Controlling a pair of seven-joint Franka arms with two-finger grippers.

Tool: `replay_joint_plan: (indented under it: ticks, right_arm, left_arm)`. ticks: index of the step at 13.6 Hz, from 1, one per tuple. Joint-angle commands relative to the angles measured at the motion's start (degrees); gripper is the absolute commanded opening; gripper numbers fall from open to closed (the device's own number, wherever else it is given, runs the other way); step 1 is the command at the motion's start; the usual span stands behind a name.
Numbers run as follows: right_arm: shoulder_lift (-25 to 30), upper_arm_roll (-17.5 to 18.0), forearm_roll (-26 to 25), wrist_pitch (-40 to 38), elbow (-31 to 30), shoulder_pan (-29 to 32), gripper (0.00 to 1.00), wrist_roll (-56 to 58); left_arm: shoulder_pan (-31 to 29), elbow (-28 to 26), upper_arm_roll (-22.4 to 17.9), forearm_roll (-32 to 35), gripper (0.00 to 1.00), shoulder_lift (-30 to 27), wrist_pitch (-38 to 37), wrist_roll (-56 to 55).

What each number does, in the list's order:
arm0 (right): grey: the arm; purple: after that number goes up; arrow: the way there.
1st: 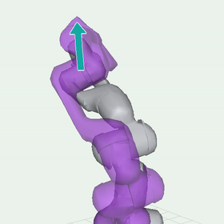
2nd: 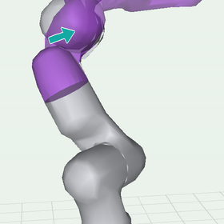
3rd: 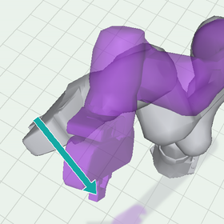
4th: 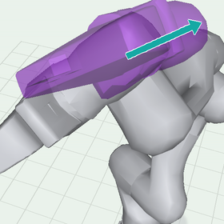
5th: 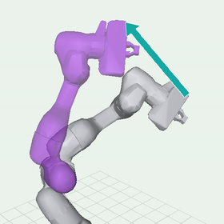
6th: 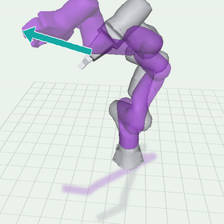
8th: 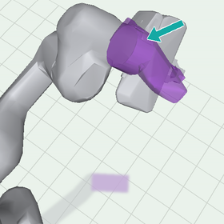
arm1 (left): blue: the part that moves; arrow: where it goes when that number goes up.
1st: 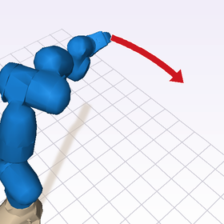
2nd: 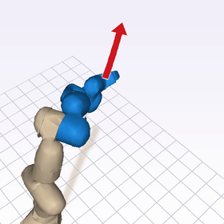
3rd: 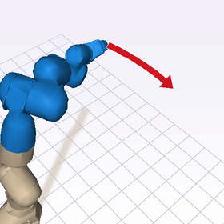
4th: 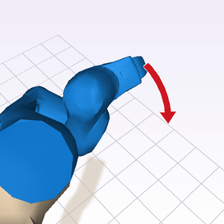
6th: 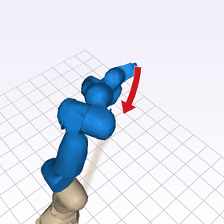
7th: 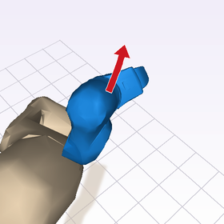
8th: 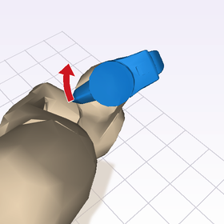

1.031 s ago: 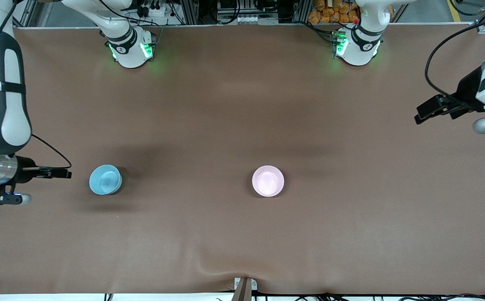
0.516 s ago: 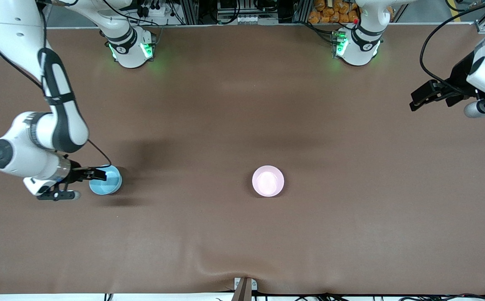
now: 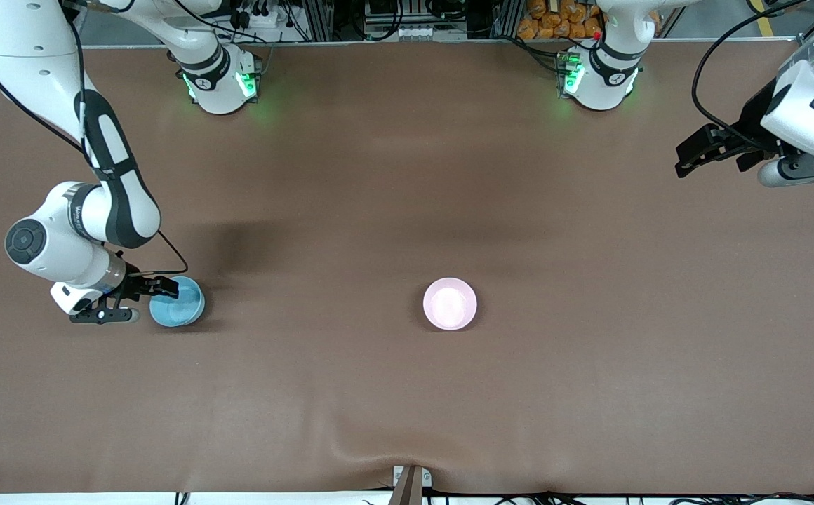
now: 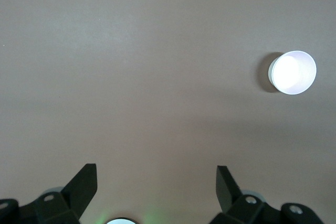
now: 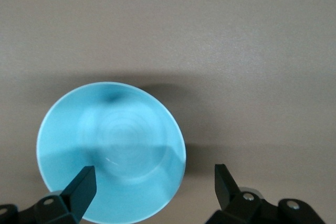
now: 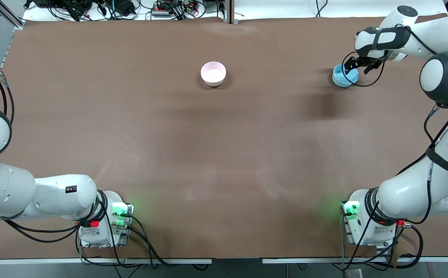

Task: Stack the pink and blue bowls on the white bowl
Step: 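Lower the right gripper onto the blue bowl rim and close it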

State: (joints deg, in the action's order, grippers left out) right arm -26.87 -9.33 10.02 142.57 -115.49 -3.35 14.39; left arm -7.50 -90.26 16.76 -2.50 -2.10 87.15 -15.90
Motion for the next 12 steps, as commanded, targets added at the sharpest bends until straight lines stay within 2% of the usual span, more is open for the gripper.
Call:
replay_joint_plan:
  ticks: [1, 2, 3, 4, 5, 12]
  right_arm:
    - [1.30, 0.54, -0.09, 7.88, -5.78, 0.45, 1.00, 1.96]
    - [1.03, 0.54, -0.09, 9.12, -6.40, 0.45, 0.94, 2.13]
    - [1.03, 0.54, -0.09, 9.39, -6.50, 0.45, 0.67, 2.31]
    - [1.03, 0.54, -0.09, 9.40, -6.59, 0.54, 0.32, 2.31]
    - [1.03, 0.54, -0.09, 9.40, -6.59, 0.63, 0.00, 2.31]
    - [2.78, 0.63, 0.00, 9.40, -6.68, 0.63, 0.00, 2.22]
  left_arm:
    - [-0.23, -1.15, 0.20, 0.39, 1.00, -1.51, -0.31, 0.61]
    - [-0.23, -1.15, 0.20, 0.39, 1.00, -1.42, -0.31, 0.61]
    - [-0.23, -1.06, 0.20, 0.39, 1.00, -1.42, -0.31, 0.69]
    - [-0.32, -1.06, 0.20, 0.39, 1.00, -1.42, -0.31, 0.69]
    - [-0.32, -1.06, 0.20, 0.39, 1.00, -1.42, -0.31, 0.69]
    - [-0.67, -0.97, 0.11, 0.39, 1.00, -1.33, -0.31, 0.87]
